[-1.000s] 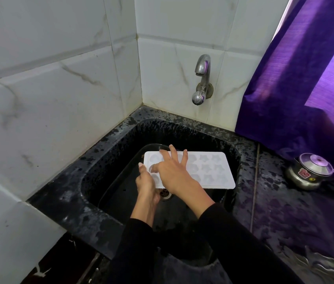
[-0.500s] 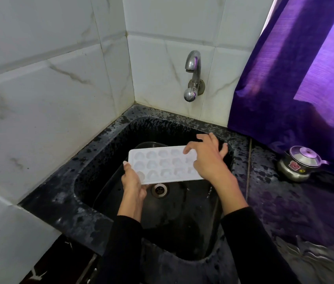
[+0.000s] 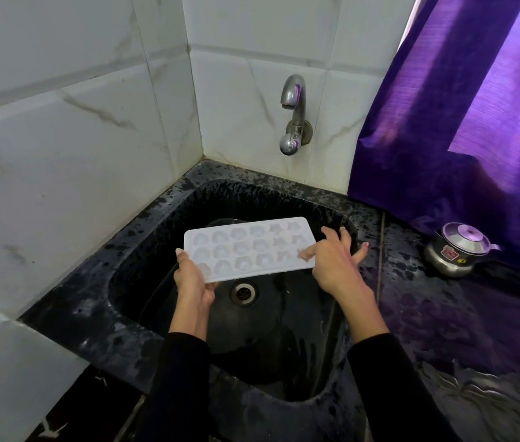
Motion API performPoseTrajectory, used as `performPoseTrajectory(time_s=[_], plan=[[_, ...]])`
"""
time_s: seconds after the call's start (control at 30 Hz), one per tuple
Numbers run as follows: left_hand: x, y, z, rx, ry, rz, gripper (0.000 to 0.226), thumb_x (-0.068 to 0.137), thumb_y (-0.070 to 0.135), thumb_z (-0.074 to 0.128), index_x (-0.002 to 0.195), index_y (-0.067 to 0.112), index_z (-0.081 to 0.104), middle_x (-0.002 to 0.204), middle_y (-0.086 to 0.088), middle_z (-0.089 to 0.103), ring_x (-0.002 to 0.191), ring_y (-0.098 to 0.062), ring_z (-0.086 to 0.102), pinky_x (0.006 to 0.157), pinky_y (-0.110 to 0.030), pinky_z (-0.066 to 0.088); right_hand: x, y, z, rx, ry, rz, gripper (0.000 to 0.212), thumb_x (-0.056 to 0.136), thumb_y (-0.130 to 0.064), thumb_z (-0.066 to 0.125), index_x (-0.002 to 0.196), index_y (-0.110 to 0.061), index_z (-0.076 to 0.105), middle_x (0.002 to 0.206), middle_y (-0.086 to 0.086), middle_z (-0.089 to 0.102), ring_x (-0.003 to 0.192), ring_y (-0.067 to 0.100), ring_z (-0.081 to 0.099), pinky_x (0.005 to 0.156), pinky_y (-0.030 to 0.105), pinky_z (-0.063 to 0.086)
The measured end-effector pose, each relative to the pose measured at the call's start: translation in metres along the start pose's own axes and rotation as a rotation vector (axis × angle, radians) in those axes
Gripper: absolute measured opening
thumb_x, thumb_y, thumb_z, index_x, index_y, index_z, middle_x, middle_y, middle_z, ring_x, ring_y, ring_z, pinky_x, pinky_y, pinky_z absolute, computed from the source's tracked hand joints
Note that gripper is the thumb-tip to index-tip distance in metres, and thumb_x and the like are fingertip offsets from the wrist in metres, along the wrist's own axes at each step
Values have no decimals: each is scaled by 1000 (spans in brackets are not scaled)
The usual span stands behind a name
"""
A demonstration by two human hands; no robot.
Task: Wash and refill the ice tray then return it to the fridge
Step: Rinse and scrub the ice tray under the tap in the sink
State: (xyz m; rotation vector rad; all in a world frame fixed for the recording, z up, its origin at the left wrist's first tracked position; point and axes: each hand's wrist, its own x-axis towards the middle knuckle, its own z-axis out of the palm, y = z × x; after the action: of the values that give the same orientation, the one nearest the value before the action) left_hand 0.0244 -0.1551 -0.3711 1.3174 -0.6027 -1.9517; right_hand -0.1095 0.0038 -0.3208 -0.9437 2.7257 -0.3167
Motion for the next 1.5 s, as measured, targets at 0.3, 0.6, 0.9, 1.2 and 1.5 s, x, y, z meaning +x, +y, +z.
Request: performPoseTrajectory(time_s=[0.3, 0.6, 0.9, 1.2, 1.5], plan=[[2, -1, -4, 18, 2, 6, 40, 98, 49, 37, 107, 13, 51, 87, -6, 64, 80, -26, 64, 82, -50, 54, -2, 1, 2, -25, -29, 16, 53, 88, 8, 54, 119, -33, 66, 158, 10, 16, 147, 35, -9, 109, 66, -10], [2, -5, -1, 31, 6, 13, 40, 98, 50, 37, 107, 14, 51, 92, -6, 64, 83, -27, 64, 79, -49, 55, -2, 2, 7, -41, -16, 10, 64, 82, 16, 53, 122, -33, 64, 158, 10, 12, 147, 35, -10, 110, 66, -10], [1, -5, 0, 31, 1, 7, 36, 98, 48, 37, 103, 15, 49, 89, -6, 63, 81, -26, 64, 82, -51, 55, -4, 5, 10, 55, 98, -52, 52, 76, 19, 47, 108, -22, 54, 140, 6, 31, 147, 29, -2, 112, 63, -8], [2, -6, 0, 41, 5, -3, 39, 98, 50, 38, 108, 14, 49, 92, -7, 64, 85, -28, 65, 84, -53, 54, -7, -5, 16, 29, 53, -136, 59, 79, 16, 53, 117, -28, 63, 156, 10, 13, 147, 32, -12, 111, 62, -14], [3, -7, 0, 42, 9, 1, 41, 98, 50, 37, 109, 13, 50, 91, -6, 64, 85, -28, 64, 84, -53, 54, -8, -10, 19, -3, -8, -131, 66, 81, 14, 51, 124, -35, 62, 161, 8, 4, 147, 32, -16, 112, 62, -14]])
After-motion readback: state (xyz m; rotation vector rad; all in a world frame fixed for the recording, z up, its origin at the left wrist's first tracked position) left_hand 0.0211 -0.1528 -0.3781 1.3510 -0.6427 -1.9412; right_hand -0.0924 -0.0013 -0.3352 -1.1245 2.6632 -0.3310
